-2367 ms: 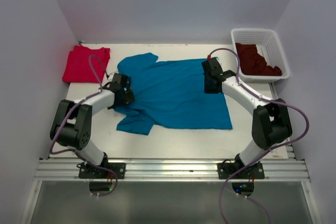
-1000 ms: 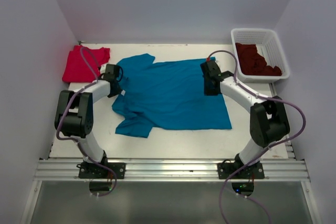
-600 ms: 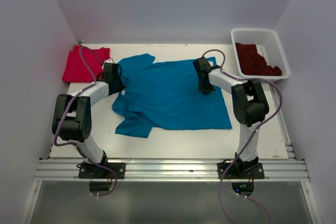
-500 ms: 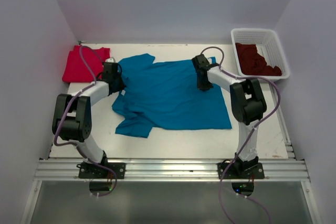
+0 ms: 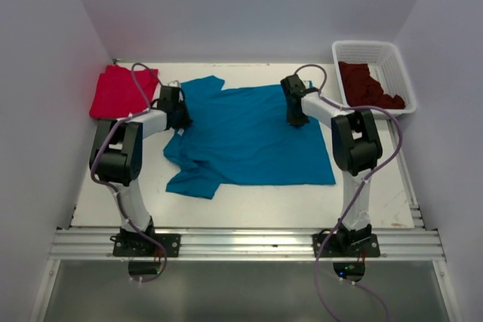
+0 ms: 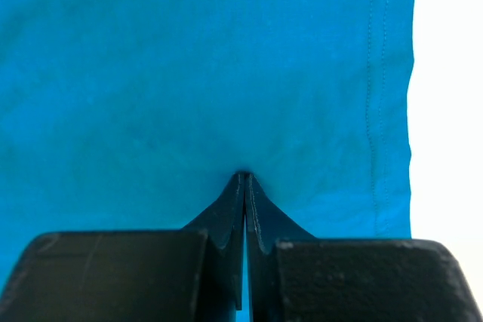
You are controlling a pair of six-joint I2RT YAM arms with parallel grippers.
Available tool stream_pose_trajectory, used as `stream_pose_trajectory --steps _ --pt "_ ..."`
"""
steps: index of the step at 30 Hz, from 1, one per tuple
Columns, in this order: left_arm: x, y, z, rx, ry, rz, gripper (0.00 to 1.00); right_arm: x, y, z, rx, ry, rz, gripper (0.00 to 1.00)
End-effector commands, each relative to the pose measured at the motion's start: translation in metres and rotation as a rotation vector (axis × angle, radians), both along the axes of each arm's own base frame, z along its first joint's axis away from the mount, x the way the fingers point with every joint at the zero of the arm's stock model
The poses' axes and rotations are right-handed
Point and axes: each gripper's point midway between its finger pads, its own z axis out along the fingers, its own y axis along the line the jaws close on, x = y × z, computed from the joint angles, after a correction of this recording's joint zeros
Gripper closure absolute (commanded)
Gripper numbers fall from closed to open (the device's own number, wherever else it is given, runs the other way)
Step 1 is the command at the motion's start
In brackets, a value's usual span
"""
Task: Fold and stack the t-shirts
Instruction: Flatten the tshirt out
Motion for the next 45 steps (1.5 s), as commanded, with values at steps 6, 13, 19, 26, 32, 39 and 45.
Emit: stream_pose_trajectory --steps 6,13,19,26,32,39,45 --pt "-0.001 0.007 -0.018 0.101 0.089 0.004 1.00 -0.025 -0.054 -0.036 -0.059 0.141 -0.199 1.00" --pt "-0.006 0.030 -0.019 0.205 0.132 0.072 1.00 -0.037 -0.088 -0.037 -0.078 0.168 -0.301 1.00" --pt "-0.009 0.041 -0.005 0.239 0.130 0.100 1.00 -0.044 -0.106 -0.045 -0.096 0.204 -0.379 1.00" --pt "-0.013 0.053 0.022 0.276 0.109 0.117 1.00 -0.045 -0.113 -0.042 -0.113 0.193 -0.408 1.00" --pt "-0.016 0.067 0.040 0.313 0.098 0.131 1.00 -0.047 -0.115 -0.043 -0.114 0.196 -0.417 1.00" --pt "-0.025 0.088 0.015 0.323 0.184 0.177 1.00 -0.047 -0.116 -0.040 -0.108 0.190 -0.421 1.00" --pt "-0.006 0.055 0.077 0.140 -0.088 0.069 1.00 -0.028 -0.097 -0.031 0.003 0.095 -0.345 1.00"
